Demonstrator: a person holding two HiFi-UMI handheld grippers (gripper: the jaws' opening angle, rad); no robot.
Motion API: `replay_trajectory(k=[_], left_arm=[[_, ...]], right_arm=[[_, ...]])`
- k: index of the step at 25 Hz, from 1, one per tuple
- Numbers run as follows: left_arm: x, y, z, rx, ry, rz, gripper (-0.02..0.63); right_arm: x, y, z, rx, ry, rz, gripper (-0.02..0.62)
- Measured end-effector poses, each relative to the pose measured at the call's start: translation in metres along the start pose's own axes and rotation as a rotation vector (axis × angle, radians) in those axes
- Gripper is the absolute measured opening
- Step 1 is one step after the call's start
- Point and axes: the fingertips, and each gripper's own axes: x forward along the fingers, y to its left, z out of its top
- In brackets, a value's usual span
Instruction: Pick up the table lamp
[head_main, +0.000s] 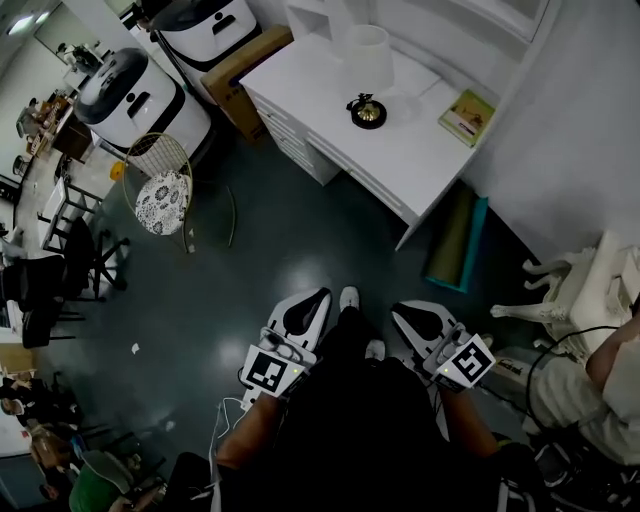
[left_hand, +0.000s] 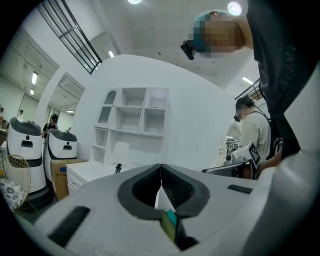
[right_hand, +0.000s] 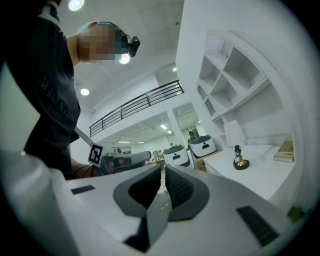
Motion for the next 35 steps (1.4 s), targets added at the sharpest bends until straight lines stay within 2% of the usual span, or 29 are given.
replay_trajectory(k=[3,6,9,14,18,29,35], left_arm=[[0.019,0.025,0.000,-0.018,0.001,-0.006,0.018],[0.034,0.052,-0.001,-0.026,0.017,-0.012,0.018],[0.049,0.082,0.003,-0.030,0.021,-0.017,0.018],[0.068,0.124,0.008,-0.038,0.019,-0.038,0.018],[0.078,0.150,0.007,-0.036,0.024,-0.064,0.018],[0.107,0.174,0.014,-0.046,0.000,-0.103,0.018],[0.121,0.191,0.015,-0.028,0.000,-0.078,0.018]], right_arm=[[0.024,-0.024,0.010,-0.012,-0.003,-0.015,0.046],[0.045,-0.049,0.026,0.003,-0.052,-0.074,0.044],[0.069,-0.073,0.029,0.013,-0.016,-0.099,0.045],[0.109,-0.098,0.037,-0.007,-0.005,-0.125,0.046],[0.127,-0.114,0.038,-0.018,0.002,-0.177,0.046],[0.137,-0.141,0.036,-0.036,0.033,-0.243,0.046],[0.158,-0.163,0.037,-0.041,0.025,-0.198,0.044]])
